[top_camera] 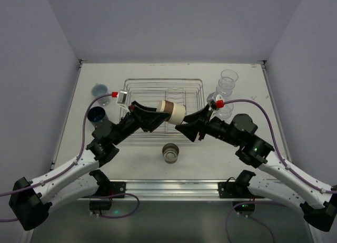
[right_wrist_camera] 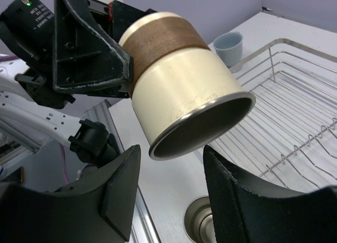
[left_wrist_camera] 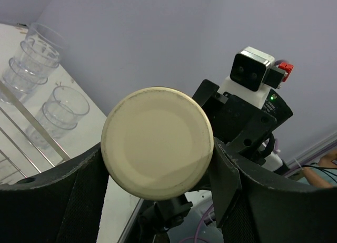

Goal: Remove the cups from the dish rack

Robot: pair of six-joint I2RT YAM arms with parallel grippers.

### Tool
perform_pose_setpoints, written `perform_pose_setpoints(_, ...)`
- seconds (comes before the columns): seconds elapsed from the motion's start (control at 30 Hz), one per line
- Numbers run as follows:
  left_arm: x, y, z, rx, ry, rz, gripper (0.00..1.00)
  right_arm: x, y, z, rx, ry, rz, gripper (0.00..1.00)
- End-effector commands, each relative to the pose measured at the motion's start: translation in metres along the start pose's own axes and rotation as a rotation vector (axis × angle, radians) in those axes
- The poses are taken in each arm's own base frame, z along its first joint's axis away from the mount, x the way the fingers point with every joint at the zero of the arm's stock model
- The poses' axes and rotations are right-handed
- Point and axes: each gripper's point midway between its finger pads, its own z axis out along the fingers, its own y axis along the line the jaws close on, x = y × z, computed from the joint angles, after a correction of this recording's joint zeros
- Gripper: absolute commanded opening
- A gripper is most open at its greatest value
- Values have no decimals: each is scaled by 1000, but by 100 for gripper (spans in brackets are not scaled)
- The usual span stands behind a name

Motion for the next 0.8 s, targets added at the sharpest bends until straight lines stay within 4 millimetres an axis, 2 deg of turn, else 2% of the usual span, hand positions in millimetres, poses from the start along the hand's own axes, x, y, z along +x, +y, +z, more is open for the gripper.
perform_pose_setpoints(0.0, -12, -23, -3, 100, -46, -48, 26, -44, 20, -4, -72, -121, -67, 54)
perform_pose_setpoints(0.13, -10, -23, -2, 115, -45, -77, 26, -52, 29, -2, -116, -143, -78, 53)
perform_pose_setpoints(0.33, -3, -30, -2, 174, -34, -136, 26, -51, 44, 14, -228, -152, -43, 50)
perform_pose_setpoints(0.37, -2, -30, -2, 178, -31, -140, 26, -46, 43, 17, -238, -146, -23, 49)
perform_pose_setpoints(0.47, 2, -28, -4, 174, -26, -143, 26, -51, 48, 19, -268, -170, -21, 46)
perform_pose_setpoints(0.6, 3, -25, -6, 164, -26, -129, 30, -52, 51, 23, -294, -184, -8, 37)
perform_pose_setpoints(0.67, 6, -20, -7, 150, -25, -131, 32, -52, 53, 22, -309, -196, 3, 28)
perform_pose_setpoints(0.73, 10, -17, -6, 143, -12, -129, 37, -55, 54, 24, -318, -208, 5, 13)
perform_pose_setpoints(0.77, 10, -16, -6, 141, -8, -122, 41, -56, 54, 24, -318, -214, 11, 8)
